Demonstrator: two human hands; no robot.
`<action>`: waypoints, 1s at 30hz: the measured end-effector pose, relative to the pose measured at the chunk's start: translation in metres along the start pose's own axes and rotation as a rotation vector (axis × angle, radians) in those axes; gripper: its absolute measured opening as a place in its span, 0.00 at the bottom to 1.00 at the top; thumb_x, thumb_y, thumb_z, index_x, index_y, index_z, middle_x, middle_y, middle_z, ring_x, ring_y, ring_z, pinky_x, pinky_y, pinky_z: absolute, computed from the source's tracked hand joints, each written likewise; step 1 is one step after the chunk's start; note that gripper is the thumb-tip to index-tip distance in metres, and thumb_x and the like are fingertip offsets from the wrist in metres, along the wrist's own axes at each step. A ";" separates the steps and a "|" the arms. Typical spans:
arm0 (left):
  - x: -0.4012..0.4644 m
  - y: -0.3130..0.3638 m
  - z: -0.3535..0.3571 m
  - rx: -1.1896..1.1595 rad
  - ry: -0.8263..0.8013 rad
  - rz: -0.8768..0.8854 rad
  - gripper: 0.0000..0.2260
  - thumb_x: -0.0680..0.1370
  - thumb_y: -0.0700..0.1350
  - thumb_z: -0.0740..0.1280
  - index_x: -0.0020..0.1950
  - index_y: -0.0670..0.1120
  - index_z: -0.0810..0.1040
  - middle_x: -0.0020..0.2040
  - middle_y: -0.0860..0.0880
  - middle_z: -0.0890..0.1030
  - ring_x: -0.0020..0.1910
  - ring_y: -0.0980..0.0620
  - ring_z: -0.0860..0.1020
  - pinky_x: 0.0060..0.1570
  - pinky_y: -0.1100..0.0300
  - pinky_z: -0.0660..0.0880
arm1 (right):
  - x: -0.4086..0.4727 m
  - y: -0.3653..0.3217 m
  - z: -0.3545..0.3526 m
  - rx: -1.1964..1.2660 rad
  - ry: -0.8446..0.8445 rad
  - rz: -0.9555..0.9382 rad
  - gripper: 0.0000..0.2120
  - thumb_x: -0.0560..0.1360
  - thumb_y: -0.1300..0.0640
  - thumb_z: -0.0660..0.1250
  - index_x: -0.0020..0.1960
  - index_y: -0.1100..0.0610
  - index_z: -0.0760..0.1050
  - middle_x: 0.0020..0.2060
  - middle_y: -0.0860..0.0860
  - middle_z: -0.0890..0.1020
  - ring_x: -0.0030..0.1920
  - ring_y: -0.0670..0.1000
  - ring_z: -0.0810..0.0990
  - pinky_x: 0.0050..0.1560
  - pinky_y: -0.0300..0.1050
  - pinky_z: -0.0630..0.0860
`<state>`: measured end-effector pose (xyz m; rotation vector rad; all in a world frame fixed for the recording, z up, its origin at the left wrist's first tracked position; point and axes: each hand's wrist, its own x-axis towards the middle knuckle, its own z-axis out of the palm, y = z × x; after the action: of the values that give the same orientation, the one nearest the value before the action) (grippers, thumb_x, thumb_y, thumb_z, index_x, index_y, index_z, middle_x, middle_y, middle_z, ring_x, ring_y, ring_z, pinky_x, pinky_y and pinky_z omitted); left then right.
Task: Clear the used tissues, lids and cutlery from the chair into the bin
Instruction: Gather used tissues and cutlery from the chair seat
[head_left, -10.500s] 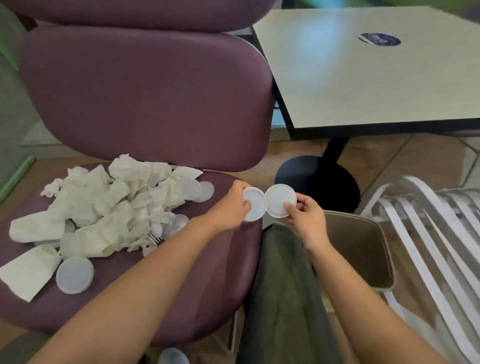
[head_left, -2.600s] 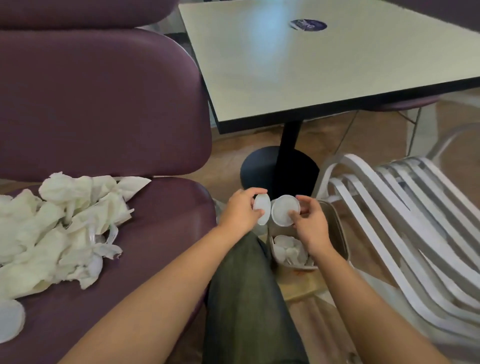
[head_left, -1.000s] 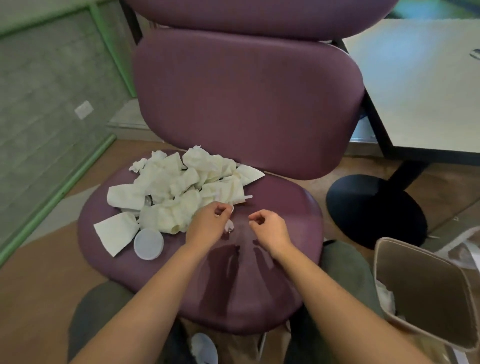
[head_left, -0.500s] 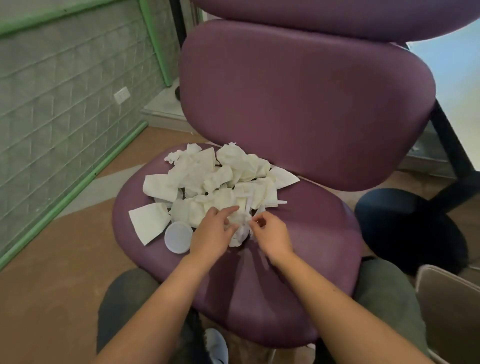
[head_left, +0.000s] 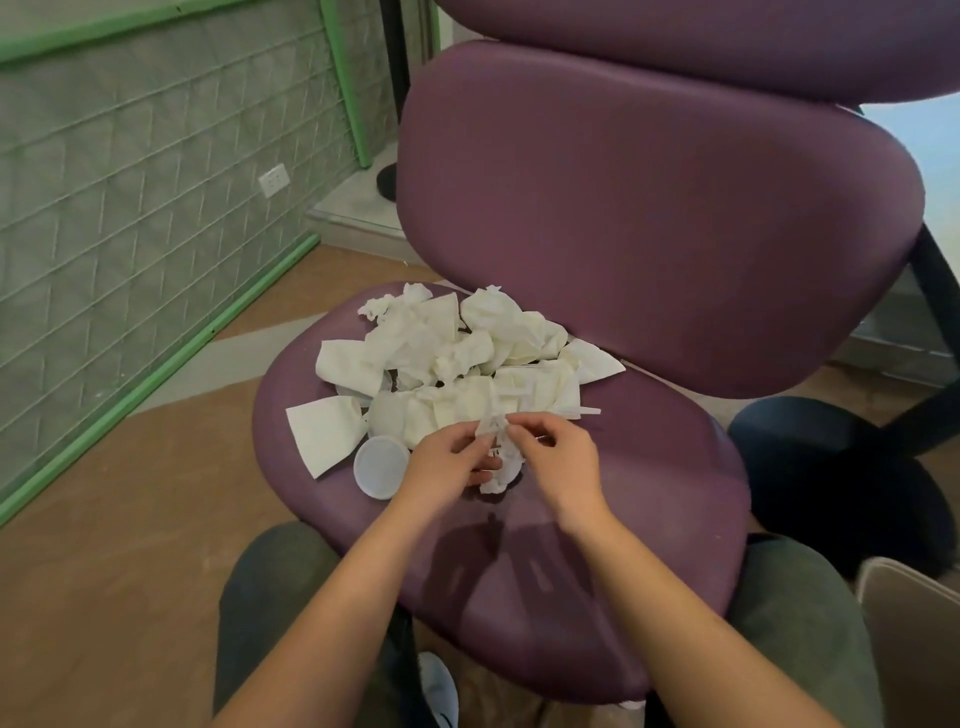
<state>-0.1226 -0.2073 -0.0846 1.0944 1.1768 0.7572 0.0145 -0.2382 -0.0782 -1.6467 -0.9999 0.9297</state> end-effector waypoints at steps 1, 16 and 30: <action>-0.001 0.002 -0.002 -0.070 -0.005 -0.050 0.06 0.80 0.39 0.64 0.52 0.43 0.81 0.44 0.44 0.82 0.40 0.50 0.81 0.33 0.65 0.77 | -0.003 0.000 0.006 -0.016 -0.015 -0.005 0.07 0.76 0.61 0.69 0.50 0.53 0.84 0.44 0.45 0.85 0.44 0.45 0.80 0.43 0.28 0.72; 0.008 0.002 -0.048 -0.106 0.338 -0.106 0.09 0.80 0.41 0.63 0.60 0.47 0.72 0.43 0.43 0.79 0.34 0.48 0.80 0.31 0.62 0.75 | 0.020 -0.010 0.055 -0.908 -0.167 -0.308 0.21 0.77 0.54 0.64 0.69 0.51 0.71 0.58 0.53 0.72 0.59 0.55 0.71 0.56 0.50 0.71; 0.003 0.013 -0.033 -0.181 0.260 -0.267 0.13 0.80 0.56 0.61 0.48 0.47 0.77 0.40 0.49 0.76 0.32 0.52 0.76 0.34 0.60 0.74 | 0.012 -0.006 0.039 -0.376 -0.139 -0.219 0.08 0.76 0.58 0.66 0.51 0.48 0.81 0.46 0.45 0.79 0.45 0.45 0.77 0.45 0.37 0.71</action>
<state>-0.1531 -0.1914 -0.0739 0.6854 1.4110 0.7941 -0.0178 -0.2131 -0.0832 -1.7476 -1.4894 0.7471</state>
